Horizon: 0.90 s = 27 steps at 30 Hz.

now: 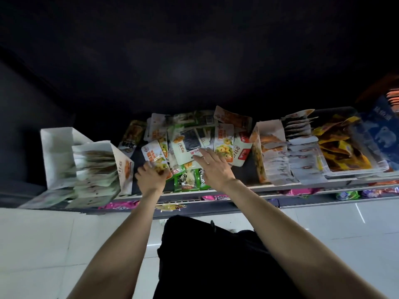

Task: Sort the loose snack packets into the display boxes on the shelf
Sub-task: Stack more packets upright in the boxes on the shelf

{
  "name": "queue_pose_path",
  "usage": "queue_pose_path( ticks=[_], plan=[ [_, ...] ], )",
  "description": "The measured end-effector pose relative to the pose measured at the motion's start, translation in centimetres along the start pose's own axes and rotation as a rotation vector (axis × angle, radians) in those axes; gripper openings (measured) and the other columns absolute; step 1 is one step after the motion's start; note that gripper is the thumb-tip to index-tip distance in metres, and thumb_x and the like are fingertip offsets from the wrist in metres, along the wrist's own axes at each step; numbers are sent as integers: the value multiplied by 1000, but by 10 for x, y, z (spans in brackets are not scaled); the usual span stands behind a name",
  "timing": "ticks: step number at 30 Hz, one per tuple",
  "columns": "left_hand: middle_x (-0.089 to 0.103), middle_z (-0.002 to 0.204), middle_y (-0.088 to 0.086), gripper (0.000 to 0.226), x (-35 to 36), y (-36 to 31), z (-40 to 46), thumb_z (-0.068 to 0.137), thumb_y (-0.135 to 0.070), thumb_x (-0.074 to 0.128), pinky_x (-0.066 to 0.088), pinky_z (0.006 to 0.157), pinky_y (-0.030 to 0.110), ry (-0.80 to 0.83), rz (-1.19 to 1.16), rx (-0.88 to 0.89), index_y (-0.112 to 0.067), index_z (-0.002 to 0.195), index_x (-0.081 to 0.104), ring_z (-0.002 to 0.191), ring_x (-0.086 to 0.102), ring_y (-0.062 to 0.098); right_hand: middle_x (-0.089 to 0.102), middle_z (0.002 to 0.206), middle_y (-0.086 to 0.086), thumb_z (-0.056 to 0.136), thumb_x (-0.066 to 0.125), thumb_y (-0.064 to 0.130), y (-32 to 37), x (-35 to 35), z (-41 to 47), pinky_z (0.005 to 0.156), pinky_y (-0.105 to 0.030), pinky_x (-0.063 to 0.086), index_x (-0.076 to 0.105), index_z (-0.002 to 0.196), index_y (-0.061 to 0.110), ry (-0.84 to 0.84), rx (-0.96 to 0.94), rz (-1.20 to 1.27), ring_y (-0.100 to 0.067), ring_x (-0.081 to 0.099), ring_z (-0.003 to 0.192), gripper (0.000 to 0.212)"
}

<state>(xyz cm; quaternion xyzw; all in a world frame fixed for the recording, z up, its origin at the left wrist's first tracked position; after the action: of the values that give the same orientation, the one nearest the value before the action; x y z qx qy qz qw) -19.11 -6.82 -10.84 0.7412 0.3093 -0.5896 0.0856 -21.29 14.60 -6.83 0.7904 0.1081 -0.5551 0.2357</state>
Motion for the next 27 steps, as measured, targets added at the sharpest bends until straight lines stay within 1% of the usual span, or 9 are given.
queue_pose_path(
  ticks=[4,6,10,15,19,21,23,25,27],
  plan=[
    [38,137,23,98,-1,-1,10,69,-43,81,33,102,43,104,-236,-120,-3,140,27,125,39,38,-1,159,-2,94,47,17,8,14,13,117,-47,2,13,150,27,60,85,-46,-25,-2,146,67],
    [38,138,20,88,-3,0,10,71,-30,81,38,97,40,143,-350,-121,-6,139,32,123,42,35,4,159,-3,93,48,20,11,14,11,117,-48,3,17,150,26,31,110,4,-26,2,146,65],
    [63,119,6,51,-29,-5,-16,78,-19,75,46,86,33,89,-542,76,-13,125,55,107,58,24,26,152,-8,93,56,28,11,-11,1,115,-45,20,25,148,22,-154,167,444,-29,21,140,64],
    [66,110,-6,40,-71,-48,-69,79,-19,75,51,83,27,325,-546,389,-23,117,63,97,62,9,34,149,-3,81,73,34,-13,-61,-29,107,-33,32,19,149,24,-228,121,778,-18,32,136,88],
    [57,112,-19,37,-92,-105,-99,81,-21,73,38,94,21,423,-384,672,-27,116,63,107,51,1,66,108,-2,80,73,35,-46,-85,-72,88,-39,52,49,124,33,-200,109,829,-15,63,100,51],
    [58,111,-18,36,-95,-138,-109,82,-20,72,37,95,20,382,-339,821,-25,117,64,105,51,0,69,83,-9,84,68,37,-64,-94,-98,63,-28,53,59,113,29,-282,123,748,-10,63,68,31],
    [61,109,-15,34,-96,-168,-118,83,-19,70,43,91,25,254,-328,954,-25,116,65,98,56,4,57,53,-3,88,64,33,-80,-107,-127,43,-13,33,64,112,18,-503,150,565,-8,50,48,28],
    [65,105,-9,30,-95,-194,-123,84,-18,65,50,84,31,-21,-389,1020,-23,114,64,93,61,11,39,44,15,89,65,22,-96,-121,-157,39,-9,27,68,108,10,-778,231,461,-2,46,44,23],
    [65,105,-8,33,-80,-211,-116,84,-19,64,50,84,31,-124,-535,879,-20,117,61,94,61,10,42,51,21,89,64,14,-114,-129,-182,40,-5,28,70,104,7,-965,329,474,4,46,43,18]
  ],
)
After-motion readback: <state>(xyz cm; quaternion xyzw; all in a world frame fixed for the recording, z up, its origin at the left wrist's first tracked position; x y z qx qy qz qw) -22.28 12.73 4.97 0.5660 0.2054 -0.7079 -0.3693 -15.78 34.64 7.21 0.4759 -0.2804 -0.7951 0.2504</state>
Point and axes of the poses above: each hand's wrist, its own z-axis towards the middle knuckle, its own x-axis out of the palm, y = z × x, the point moved 6 cm from there along z, towards the middle knuckle
